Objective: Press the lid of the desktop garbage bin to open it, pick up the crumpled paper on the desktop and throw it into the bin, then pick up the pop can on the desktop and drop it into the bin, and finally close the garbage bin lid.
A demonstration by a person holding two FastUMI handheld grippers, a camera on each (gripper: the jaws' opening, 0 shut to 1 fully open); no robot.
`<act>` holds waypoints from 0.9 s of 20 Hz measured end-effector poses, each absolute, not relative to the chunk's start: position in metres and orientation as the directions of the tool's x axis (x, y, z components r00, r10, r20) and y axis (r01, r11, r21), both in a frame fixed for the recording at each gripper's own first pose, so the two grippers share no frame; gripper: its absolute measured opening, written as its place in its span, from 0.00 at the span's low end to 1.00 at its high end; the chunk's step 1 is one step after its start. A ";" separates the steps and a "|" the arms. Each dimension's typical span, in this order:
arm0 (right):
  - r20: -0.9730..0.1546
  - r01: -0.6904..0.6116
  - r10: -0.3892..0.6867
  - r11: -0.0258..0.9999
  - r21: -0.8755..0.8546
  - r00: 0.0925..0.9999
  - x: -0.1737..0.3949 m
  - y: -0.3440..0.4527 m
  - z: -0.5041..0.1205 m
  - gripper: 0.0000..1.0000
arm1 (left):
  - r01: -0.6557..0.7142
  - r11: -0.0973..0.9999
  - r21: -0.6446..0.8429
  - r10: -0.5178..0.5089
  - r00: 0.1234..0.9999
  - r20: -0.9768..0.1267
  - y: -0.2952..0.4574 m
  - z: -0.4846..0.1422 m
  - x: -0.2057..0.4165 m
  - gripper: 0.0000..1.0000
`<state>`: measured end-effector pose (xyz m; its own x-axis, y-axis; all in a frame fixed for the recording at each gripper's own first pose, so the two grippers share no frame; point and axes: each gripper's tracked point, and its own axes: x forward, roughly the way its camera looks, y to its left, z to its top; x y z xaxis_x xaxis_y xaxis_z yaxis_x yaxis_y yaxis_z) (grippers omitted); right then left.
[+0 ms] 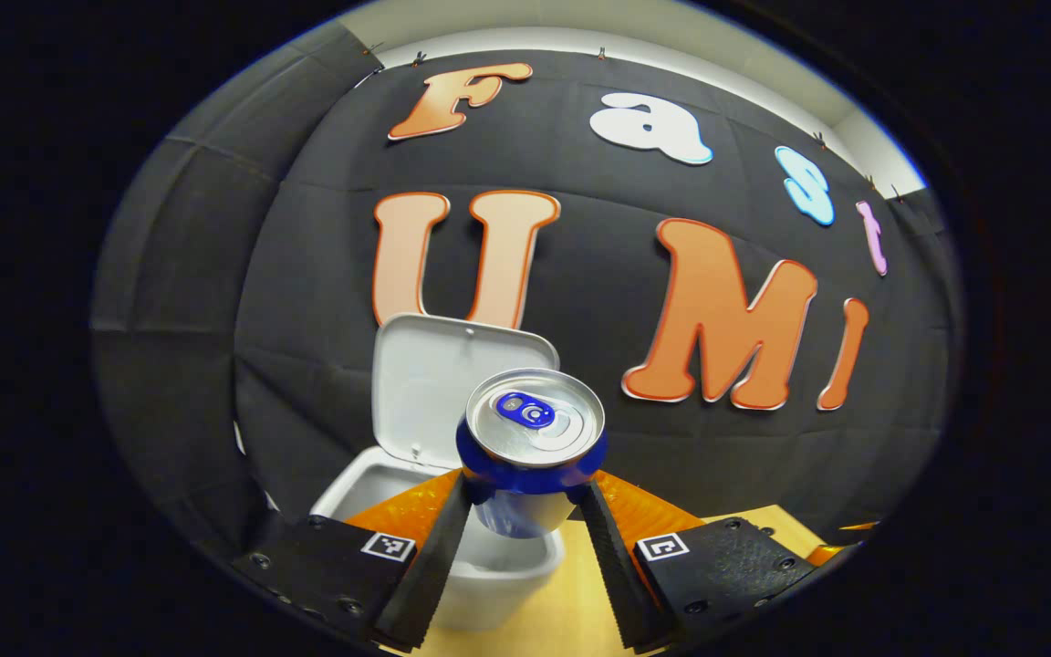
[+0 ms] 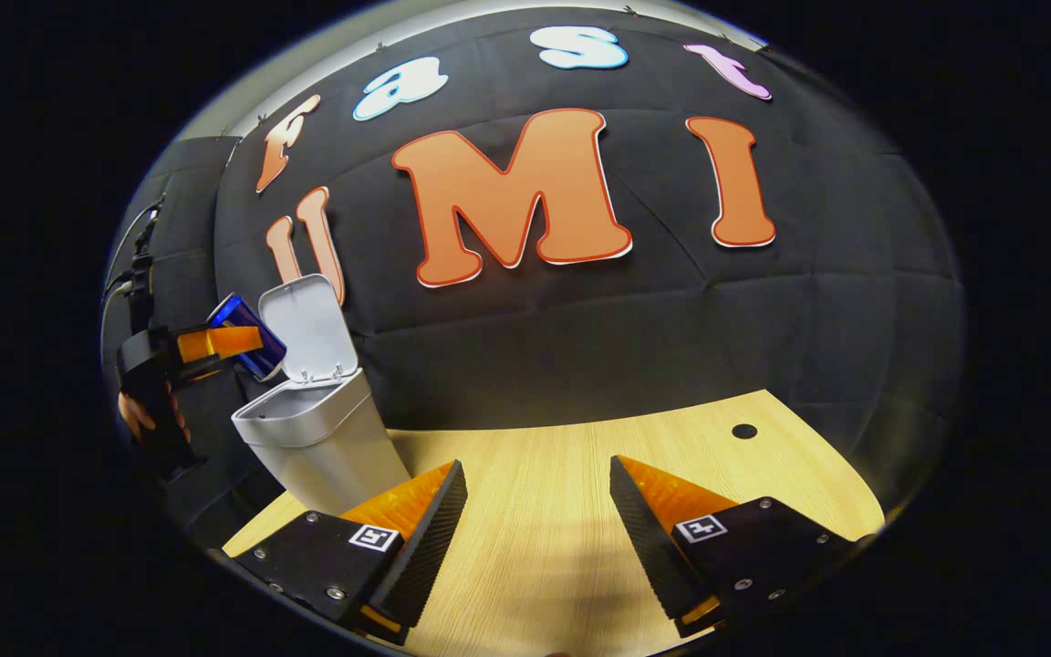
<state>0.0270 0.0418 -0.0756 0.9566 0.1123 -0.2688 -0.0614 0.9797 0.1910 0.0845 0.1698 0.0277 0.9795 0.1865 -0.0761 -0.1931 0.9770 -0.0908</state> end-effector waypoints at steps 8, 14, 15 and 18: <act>-0.233 0.086 -0.042 0.980 0.179 0.971 0.001 -0.030 -0.066 0.94 | -0.264 0.958 -0.115 0.227 0.938 -0.261 0.207 -0.049 0.134 0.74; -0.308 0.222 -0.163 0.960 0.168 0.938 -0.015 -0.077 -0.097 0.94 | -0.223 0.972 -0.076 0.193 0.938 -0.289 0.197 -0.051 0.138 0.84; -0.315 0.228 -0.166 0.959 0.171 0.935 -0.015 -0.079 -0.099 0.94 | -0.216 0.974 -0.062 0.193 0.946 -0.259 0.196 -0.039 0.139 0.84; -0.303 0.222 -0.162 0.960 0.173 0.939 -0.010 -0.078 -0.095 0.94 | -0.208 0.978 0.017 0.208 0.964 -0.169 0.195 0.000 0.134 0.94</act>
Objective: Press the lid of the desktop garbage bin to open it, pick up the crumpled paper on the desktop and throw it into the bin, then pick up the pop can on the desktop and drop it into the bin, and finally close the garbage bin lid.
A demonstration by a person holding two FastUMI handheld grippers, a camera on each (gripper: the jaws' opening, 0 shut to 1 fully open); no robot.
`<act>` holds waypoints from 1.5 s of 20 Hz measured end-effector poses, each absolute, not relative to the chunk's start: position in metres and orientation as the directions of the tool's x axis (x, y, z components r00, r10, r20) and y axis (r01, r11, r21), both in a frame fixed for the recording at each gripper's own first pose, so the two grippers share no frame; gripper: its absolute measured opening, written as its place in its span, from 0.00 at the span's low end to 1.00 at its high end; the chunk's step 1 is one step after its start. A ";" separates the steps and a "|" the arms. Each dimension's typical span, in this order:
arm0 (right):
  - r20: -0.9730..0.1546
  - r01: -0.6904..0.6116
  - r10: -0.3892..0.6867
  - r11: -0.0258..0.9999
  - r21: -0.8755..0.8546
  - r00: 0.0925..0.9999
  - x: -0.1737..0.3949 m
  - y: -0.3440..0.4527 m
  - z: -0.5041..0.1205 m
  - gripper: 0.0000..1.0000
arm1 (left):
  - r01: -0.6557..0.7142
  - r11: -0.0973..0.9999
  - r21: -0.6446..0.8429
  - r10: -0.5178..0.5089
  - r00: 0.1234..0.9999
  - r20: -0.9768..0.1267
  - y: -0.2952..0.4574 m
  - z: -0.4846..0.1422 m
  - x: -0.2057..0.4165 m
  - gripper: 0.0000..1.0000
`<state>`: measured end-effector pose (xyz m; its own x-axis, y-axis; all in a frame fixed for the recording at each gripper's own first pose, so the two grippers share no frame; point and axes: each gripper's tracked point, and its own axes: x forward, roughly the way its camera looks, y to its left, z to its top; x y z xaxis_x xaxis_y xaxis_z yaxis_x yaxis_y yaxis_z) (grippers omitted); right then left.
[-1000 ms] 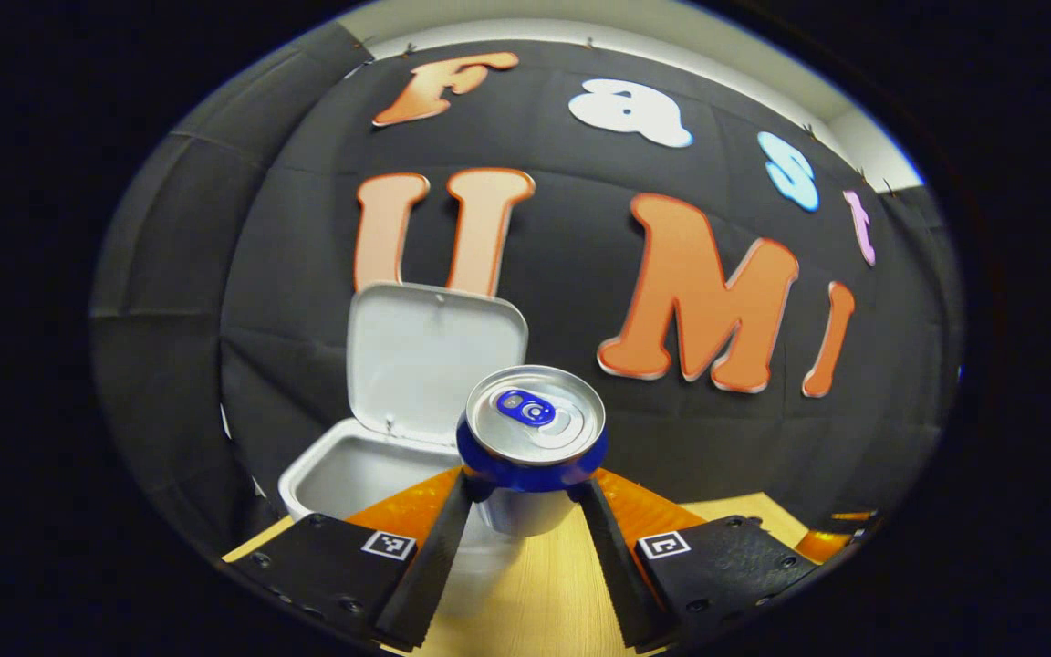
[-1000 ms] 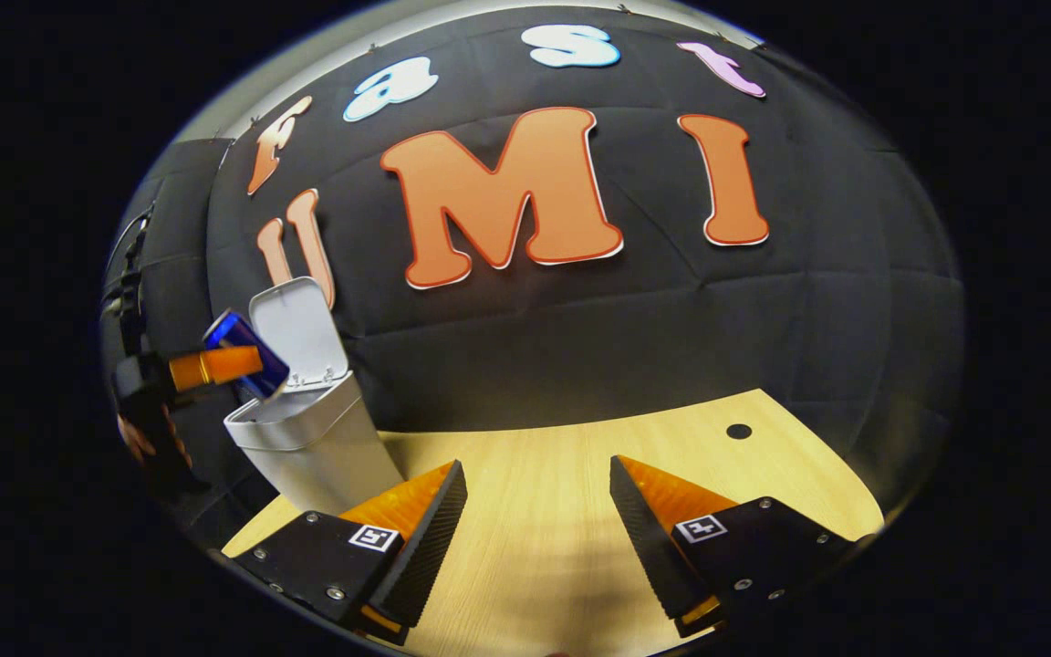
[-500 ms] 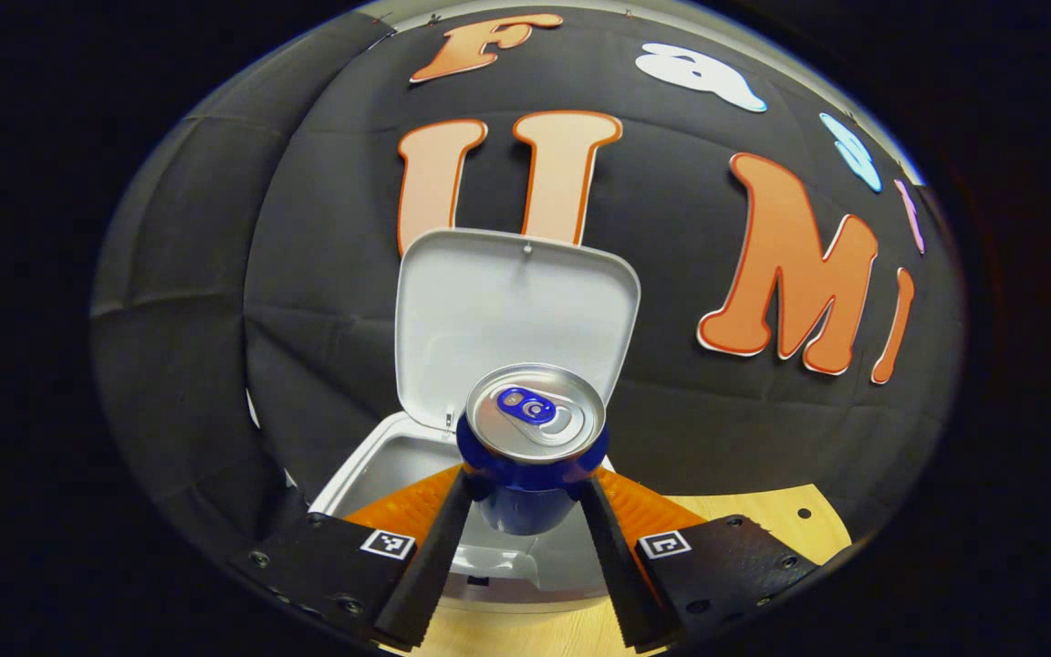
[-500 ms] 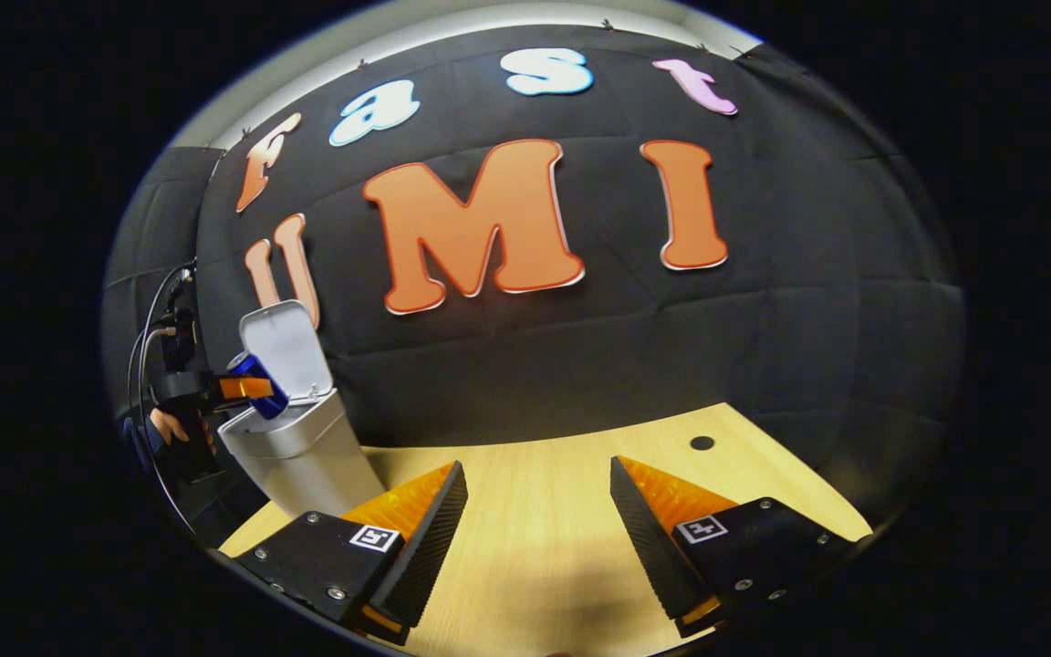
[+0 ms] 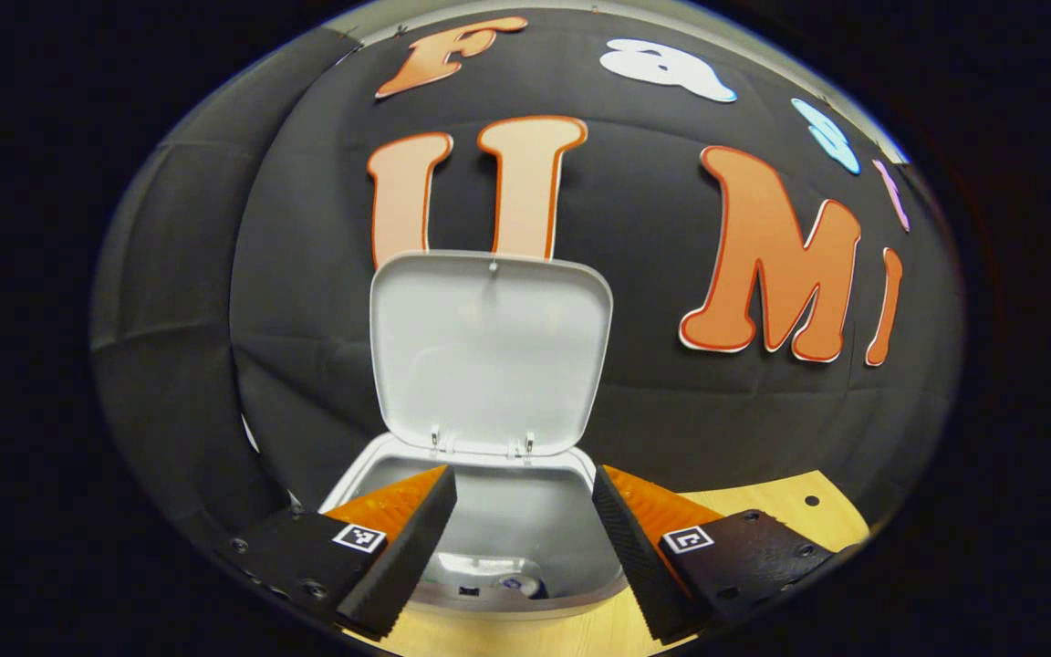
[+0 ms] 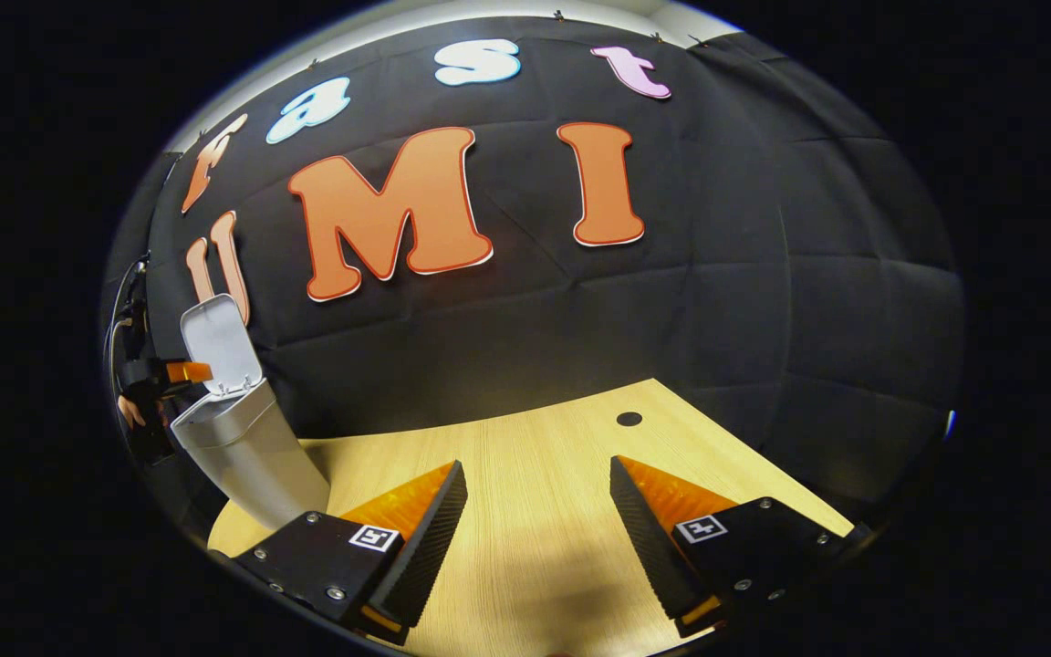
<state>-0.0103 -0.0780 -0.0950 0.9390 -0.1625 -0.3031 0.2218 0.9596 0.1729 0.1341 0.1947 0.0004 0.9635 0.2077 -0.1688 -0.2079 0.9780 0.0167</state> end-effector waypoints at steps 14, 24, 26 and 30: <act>-0.271 0.137 -0.089 0.978 0.161 0.958 -0.009 -0.057 -0.076 0.94 | -0.219 0.976 -0.001 0.219 0.976 -0.022 0.229 0.160 0.217 0.93; -0.305 0.189 -0.144 0.974 0.124 0.941 -0.023 -0.076 -0.083 0.94 | -0.202 0.975 0.088 0.215 0.959 -0.187 0.223 0.110 0.256 0.95; -0.308 0.181 -0.138 0.977 0.116 0.941 -0.022 -0.072 -0.086 0.94 | -0.187 0.979 0.080 0.199 0.963 -0.182 0.218 0.105 0.235 0.95; -0.340 0.159 -0.114 0.982 0.106 0.934 -0.018 -0.061 -0.096 0.94 | -0.182 0.980 0.086 0.194 0.967 -0.165 0.200 0.087 0.186 0.95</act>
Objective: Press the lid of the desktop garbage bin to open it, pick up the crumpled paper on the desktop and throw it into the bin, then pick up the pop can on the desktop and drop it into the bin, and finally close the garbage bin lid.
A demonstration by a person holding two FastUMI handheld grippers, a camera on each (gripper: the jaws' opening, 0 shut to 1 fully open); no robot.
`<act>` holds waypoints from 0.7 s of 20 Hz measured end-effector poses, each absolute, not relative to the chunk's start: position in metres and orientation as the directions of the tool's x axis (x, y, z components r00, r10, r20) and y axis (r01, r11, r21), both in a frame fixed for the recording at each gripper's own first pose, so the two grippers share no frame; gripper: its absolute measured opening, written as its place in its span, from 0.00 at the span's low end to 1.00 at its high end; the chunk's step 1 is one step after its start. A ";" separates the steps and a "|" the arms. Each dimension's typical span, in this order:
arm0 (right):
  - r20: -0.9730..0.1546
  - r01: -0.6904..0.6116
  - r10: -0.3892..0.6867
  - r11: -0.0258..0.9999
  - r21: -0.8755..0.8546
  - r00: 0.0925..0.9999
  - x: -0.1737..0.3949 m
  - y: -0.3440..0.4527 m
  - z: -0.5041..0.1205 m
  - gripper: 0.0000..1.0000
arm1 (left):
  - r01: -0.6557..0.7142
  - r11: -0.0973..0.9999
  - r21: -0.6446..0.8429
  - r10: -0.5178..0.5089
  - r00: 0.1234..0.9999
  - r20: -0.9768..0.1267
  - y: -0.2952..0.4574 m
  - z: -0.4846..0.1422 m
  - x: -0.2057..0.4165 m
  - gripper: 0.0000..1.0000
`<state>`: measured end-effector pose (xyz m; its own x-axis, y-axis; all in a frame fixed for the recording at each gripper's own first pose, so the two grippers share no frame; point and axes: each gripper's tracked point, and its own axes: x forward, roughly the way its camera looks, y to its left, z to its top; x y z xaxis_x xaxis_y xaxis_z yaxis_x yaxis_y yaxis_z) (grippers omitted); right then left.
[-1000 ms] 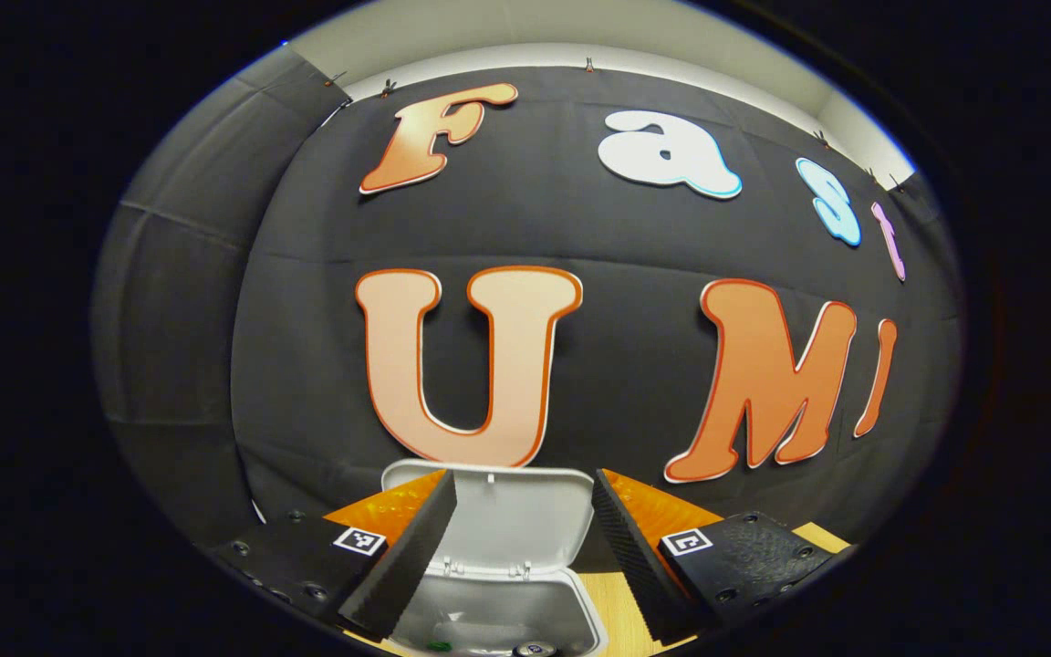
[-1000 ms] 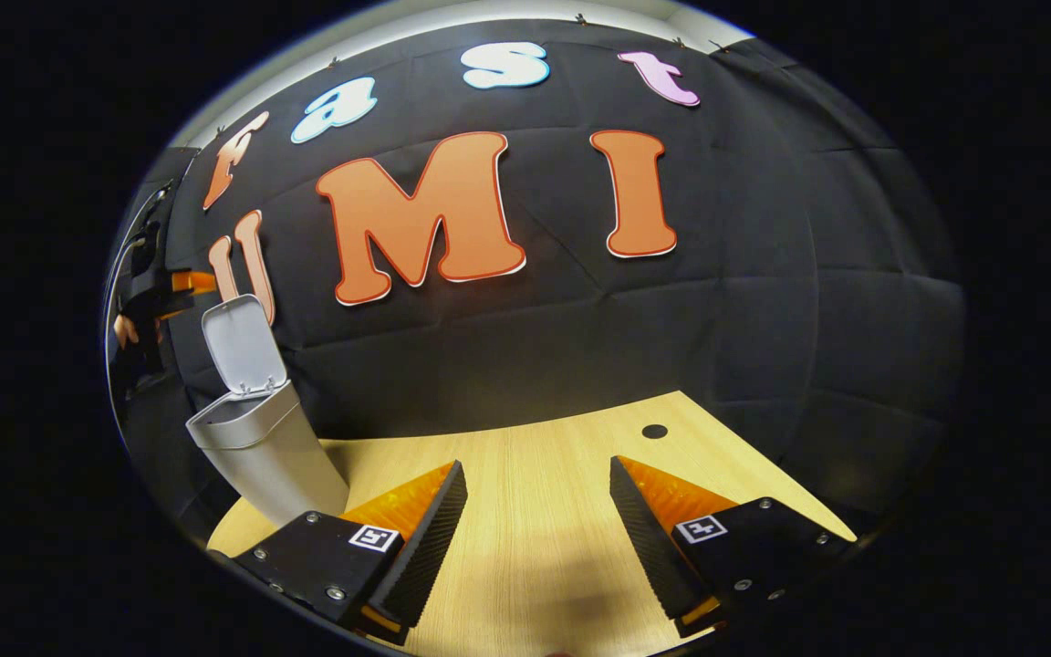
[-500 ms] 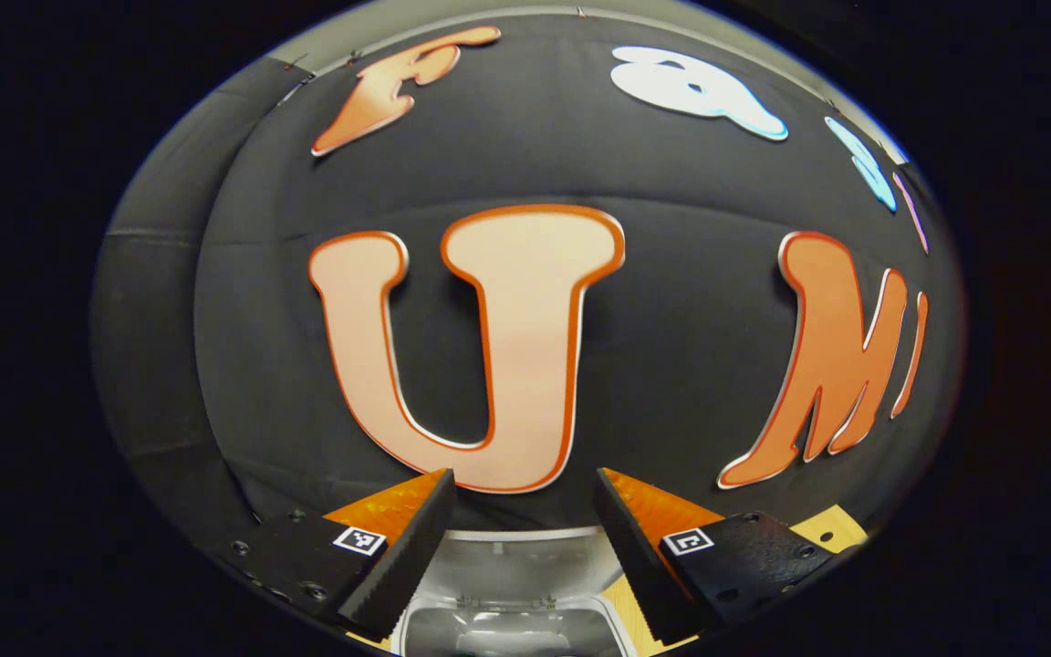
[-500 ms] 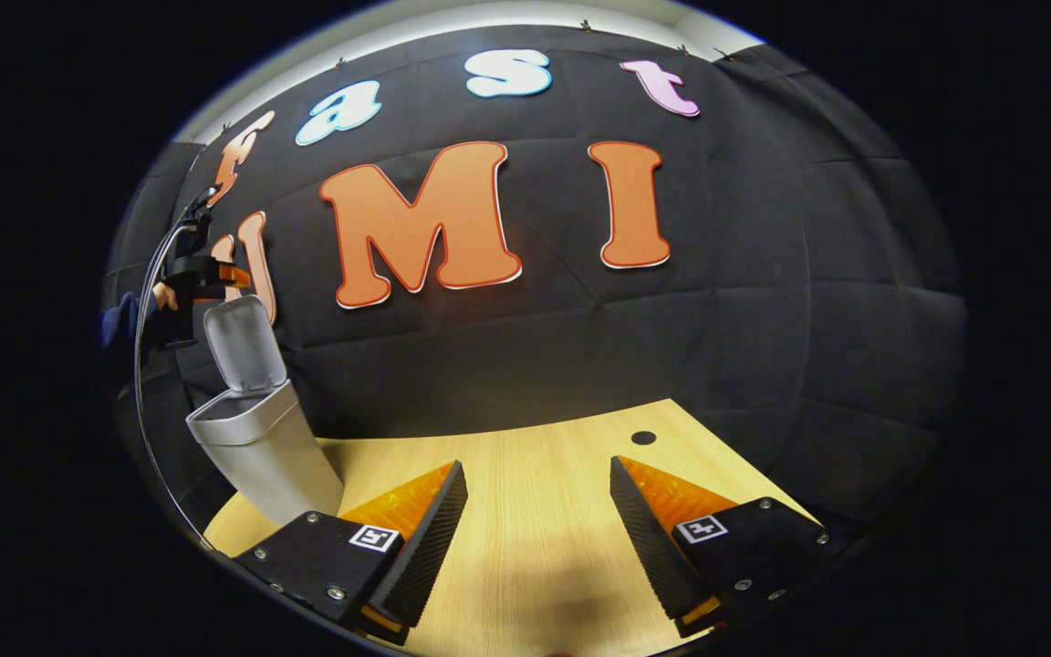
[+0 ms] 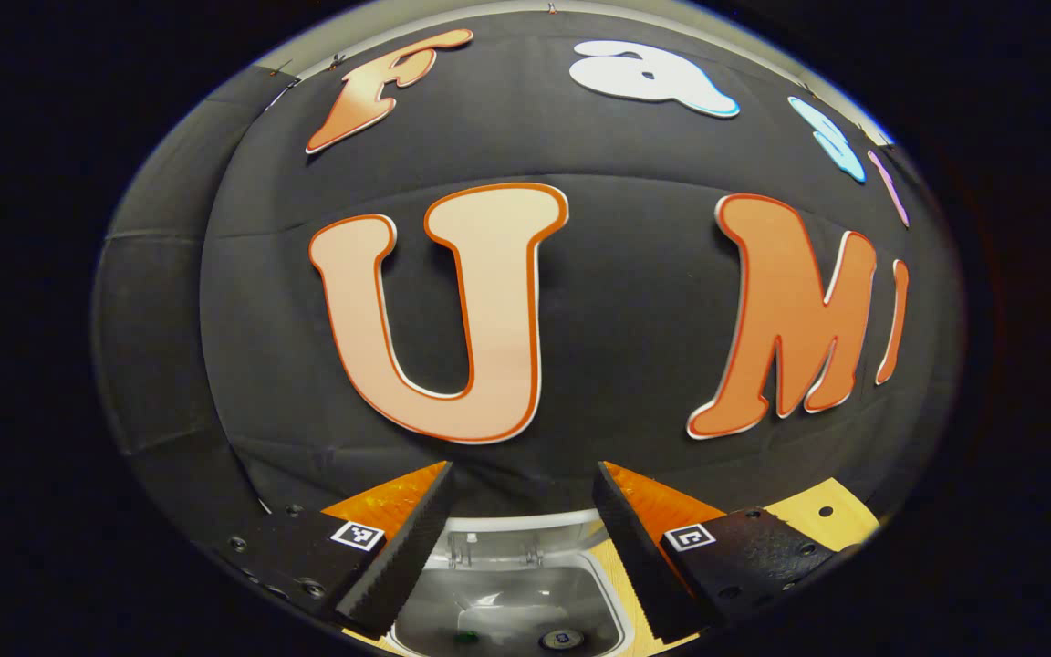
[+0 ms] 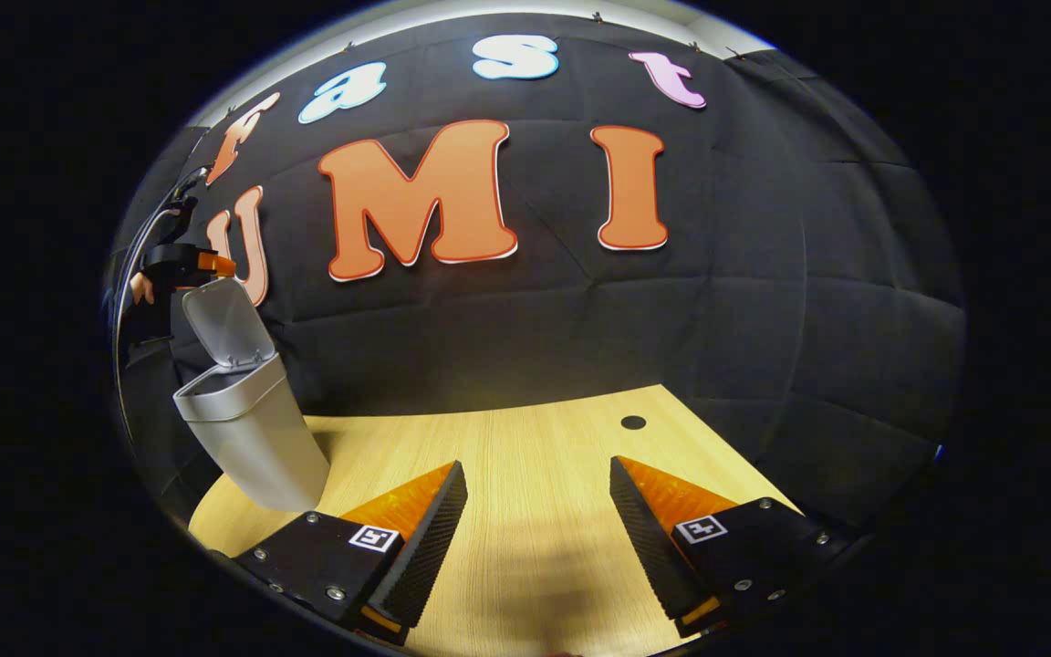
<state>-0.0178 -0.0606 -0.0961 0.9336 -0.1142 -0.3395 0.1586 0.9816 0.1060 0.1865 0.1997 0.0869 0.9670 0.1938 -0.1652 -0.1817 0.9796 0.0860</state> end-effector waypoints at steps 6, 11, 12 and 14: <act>-0.333 0.095 -0.055 0.990 0.104 0.941 0.000 -0.034 -0.095 0.94 | -0.194 0.978 0.081 0.209 0.935 -0.287 0.189 -0.009 0.122 0.96; -0.322 0.033 -0.001 0.995 0.095 0.947 0.004 -0.010 -0.093 0.94 | -0.193 0.978 0.084 0.211 0.912 -0.352 0.191 -0.074 0.095 0.95; -0.330 0.026 0.005 0.995 0.092 0.944 0.004 -0.006 -0.096 0.94 | -0.190 0.977 0.091 0.209 0.933 -0.294 0.188 -0.065 0.099 0.95; -0.344 0.007 0.026 0.996 0.092 0.939 0.002 0.003 -0.102 0.94 | -0.193 0.977 0.084 0.209 0.942 -0.263 0.191 -0.067 0.097 1.00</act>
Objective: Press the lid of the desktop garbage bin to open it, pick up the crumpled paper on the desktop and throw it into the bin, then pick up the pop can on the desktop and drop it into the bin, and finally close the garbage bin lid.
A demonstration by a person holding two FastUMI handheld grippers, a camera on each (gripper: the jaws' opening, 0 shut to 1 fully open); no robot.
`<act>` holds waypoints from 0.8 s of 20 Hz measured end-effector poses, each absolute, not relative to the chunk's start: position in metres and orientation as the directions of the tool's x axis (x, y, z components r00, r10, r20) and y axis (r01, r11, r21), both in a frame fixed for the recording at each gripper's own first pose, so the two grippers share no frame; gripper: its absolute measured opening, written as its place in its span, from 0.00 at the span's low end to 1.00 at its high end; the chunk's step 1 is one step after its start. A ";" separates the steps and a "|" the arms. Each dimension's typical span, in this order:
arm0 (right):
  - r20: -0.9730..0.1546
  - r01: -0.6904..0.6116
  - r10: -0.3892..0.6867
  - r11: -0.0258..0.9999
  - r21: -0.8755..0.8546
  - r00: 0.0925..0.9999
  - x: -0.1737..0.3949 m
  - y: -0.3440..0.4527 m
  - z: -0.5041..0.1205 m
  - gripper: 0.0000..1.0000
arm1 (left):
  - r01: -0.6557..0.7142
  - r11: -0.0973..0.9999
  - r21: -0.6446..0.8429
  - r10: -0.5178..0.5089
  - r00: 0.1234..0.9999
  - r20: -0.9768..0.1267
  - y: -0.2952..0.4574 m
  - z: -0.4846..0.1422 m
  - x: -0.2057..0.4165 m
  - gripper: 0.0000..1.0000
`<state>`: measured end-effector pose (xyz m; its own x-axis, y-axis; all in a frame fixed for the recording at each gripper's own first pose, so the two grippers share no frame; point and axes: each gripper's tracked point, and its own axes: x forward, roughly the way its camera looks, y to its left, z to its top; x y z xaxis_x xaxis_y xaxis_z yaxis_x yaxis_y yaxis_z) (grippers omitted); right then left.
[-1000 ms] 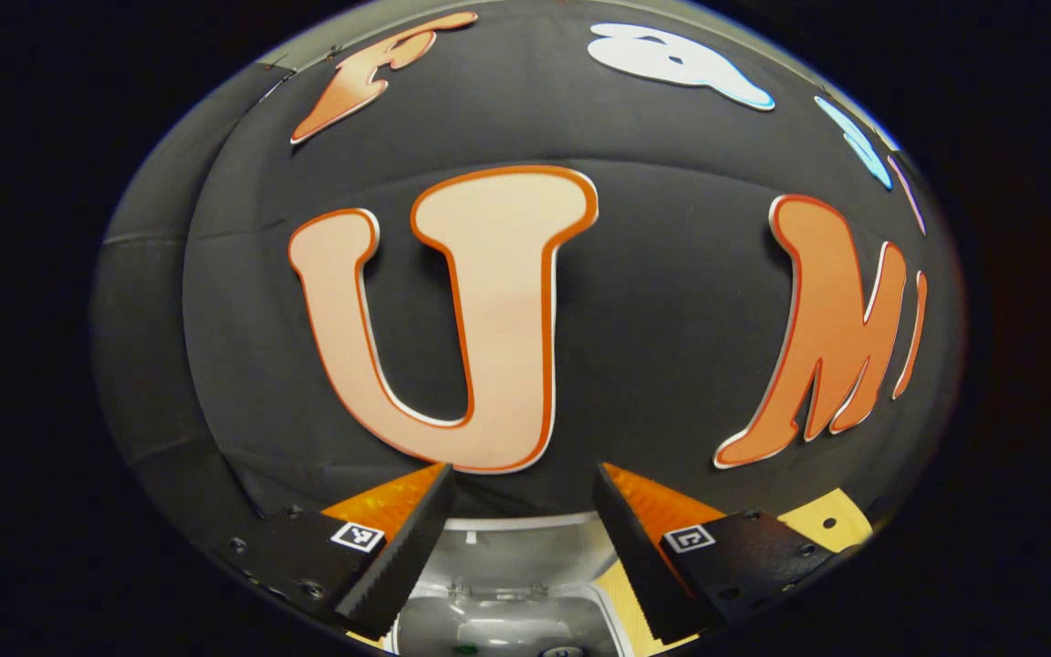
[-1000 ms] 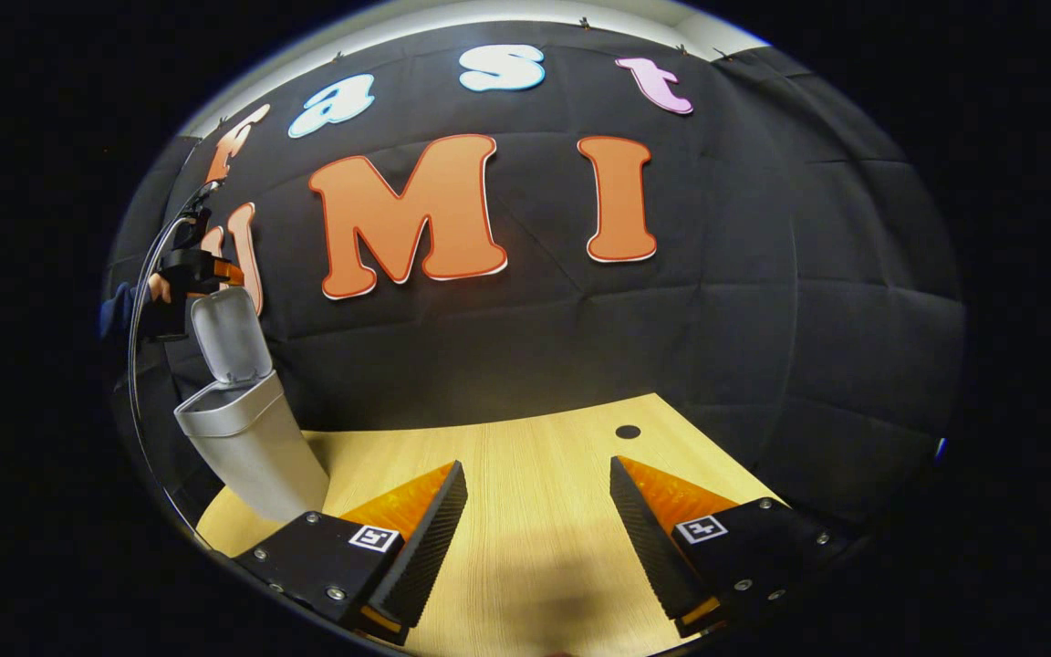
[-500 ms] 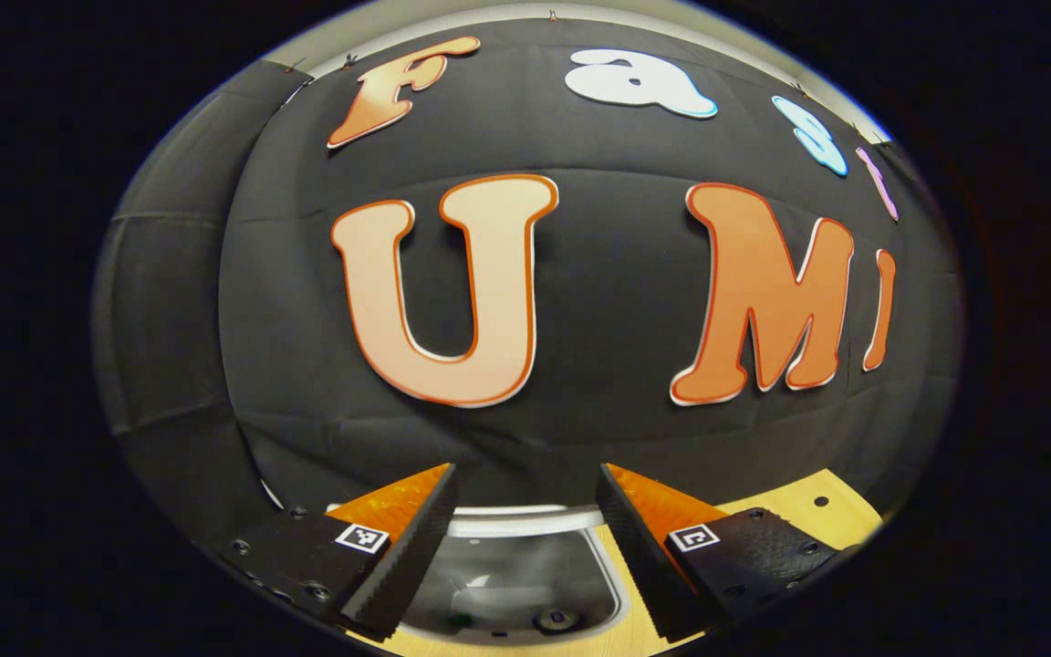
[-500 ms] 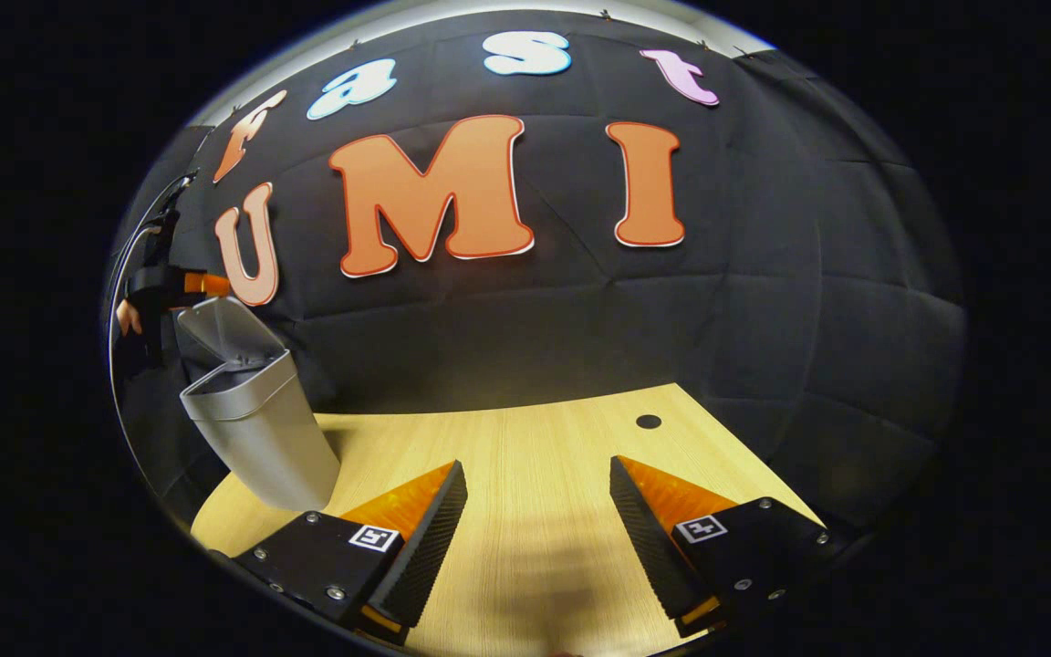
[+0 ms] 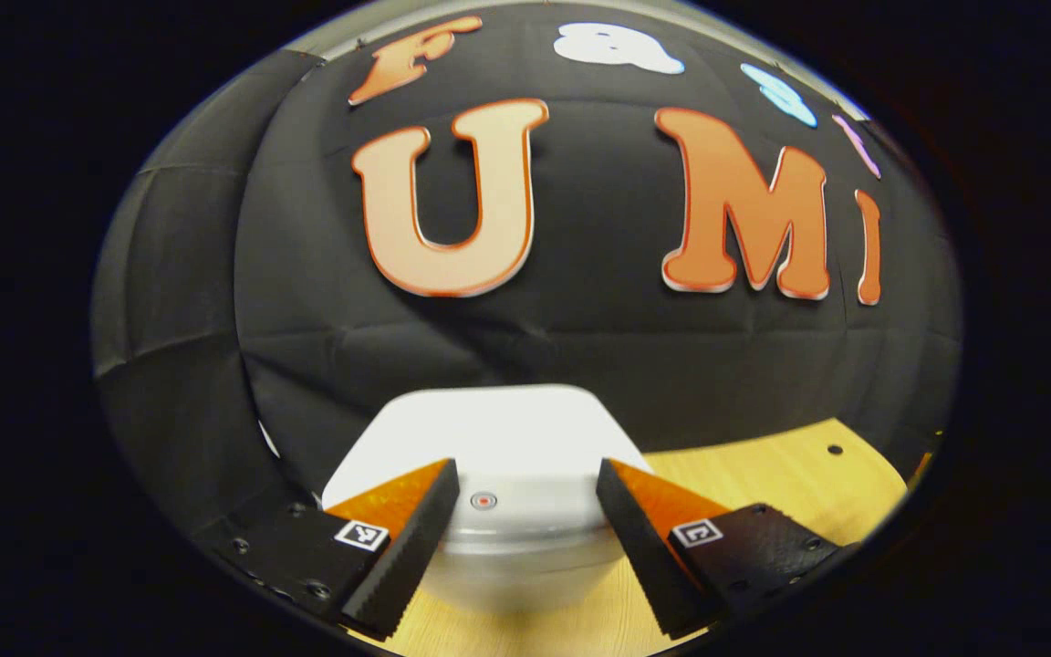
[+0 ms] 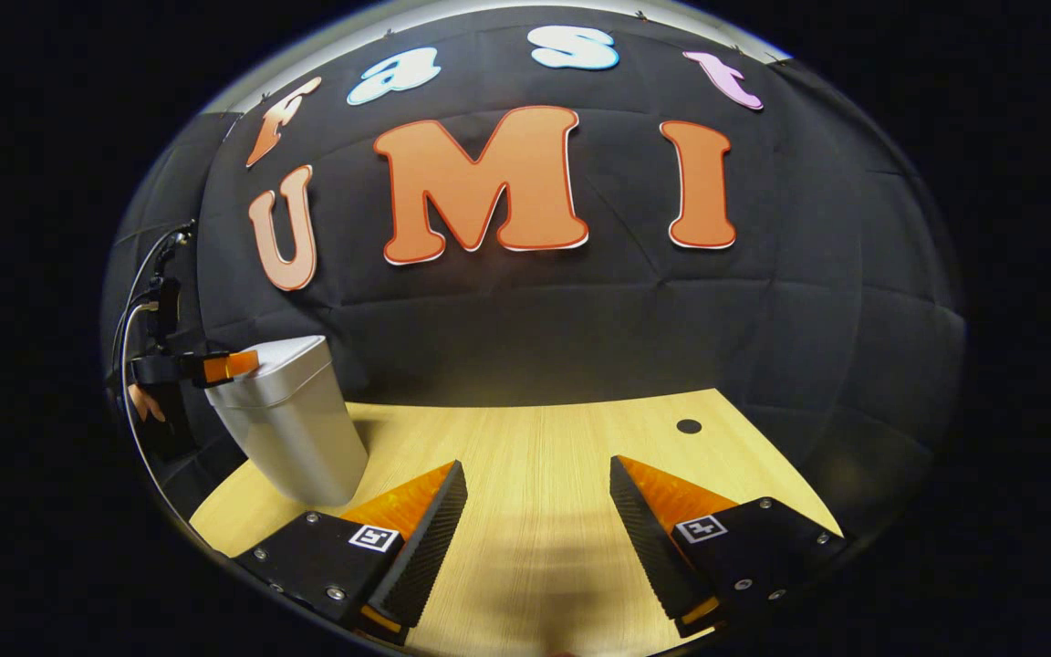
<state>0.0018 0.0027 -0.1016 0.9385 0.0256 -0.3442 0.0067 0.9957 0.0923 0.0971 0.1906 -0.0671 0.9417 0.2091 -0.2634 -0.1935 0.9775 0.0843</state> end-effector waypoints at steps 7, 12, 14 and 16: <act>-0.341 -0.022 0.055 0.995 0.100 0.938 0.001 0.012 -0.099 0.94 | -0.162 0.983 0.083 0.175 0.966 -0.192 0.190 -0.062 0.096 0.96; -0.298 0.014 0.010 0.997 0.077 0.954 0.002 -0.005 -0.084 0.94 | -0.159 0.986 0.053 0.164 0.981 -0.103 0.163 -0.028 0.060 0.96; -0.268 0.033 -0.014 0.997 0.068 0.963 0.003 -0.011 -0.076 0.94 | -0.134 0.989 0.058 0.138 0.988 -0.076 0.142 -0.024 0.043 0.96; -0.243 0.045 -0.028 0.997 0.064 0.970 0.004 -0.013 -0.068 0.94 | -0.123 0.990 0.066 0.127 0.990 -0.060 0.124 -0.020 0.029 0.95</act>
<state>0.0043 -0.0135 -0.0682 0.9696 -0.0282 -0.2432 0.0451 0.9969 0.0644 0.0293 0.1239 -0.0197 0.9901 0.1274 -0.0596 -0.1234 0.9902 0.0657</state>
